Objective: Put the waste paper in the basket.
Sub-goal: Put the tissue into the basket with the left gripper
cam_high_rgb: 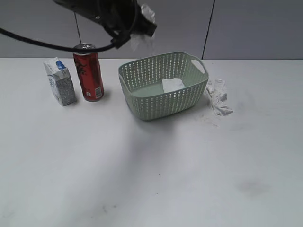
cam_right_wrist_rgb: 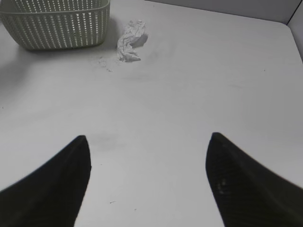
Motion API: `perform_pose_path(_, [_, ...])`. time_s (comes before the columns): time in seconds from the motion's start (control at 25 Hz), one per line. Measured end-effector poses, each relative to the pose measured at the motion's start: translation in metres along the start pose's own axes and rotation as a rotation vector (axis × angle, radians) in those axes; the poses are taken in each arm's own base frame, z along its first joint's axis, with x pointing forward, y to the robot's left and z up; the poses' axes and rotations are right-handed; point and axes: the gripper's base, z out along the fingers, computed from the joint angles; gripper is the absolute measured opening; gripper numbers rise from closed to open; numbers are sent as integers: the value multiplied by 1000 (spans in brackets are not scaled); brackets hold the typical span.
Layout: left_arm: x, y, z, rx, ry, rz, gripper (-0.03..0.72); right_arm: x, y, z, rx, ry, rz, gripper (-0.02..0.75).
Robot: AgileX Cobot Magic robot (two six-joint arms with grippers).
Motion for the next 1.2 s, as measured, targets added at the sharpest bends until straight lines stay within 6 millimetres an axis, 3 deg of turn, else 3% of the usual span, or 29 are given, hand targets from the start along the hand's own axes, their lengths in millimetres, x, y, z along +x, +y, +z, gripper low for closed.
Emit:
perform_pose_path(0.2, [-35, 13, 4, -126, -431, -72, 30, 0, 0, 0, 0, 0, 0, 573])
perform_pose_path(0.32, [-39, 19, 24, -189, -563, -83, 29, 0, 0, 0, 0, 0, 0, 573])
perform_pose_path(0.6, [-3, 17, 97, -193, -472, -87, 29, 0, 0, 0, 0, 0, 0, 573])
perform_pose_path(0.76, [14, 15, 122, -177, -397, -88, 47, 0, 0, 0, 0, 0, 0, 573])
perform_pose_path(0.88, [19, 13, 125, -161, -354, -89, 141, 0, 0, 0, 0, 0, 0, 573])
perform_pose_path(1.08, [22, 12, 126, -147, -317, -90, 513, 0, 0, 0, 0, 0, 0, 573])
perform_pose_path(1.2, [23, 11, 125, -137, -293, -90, 651, 0, 0, 0, 0, 0, 0, 573])
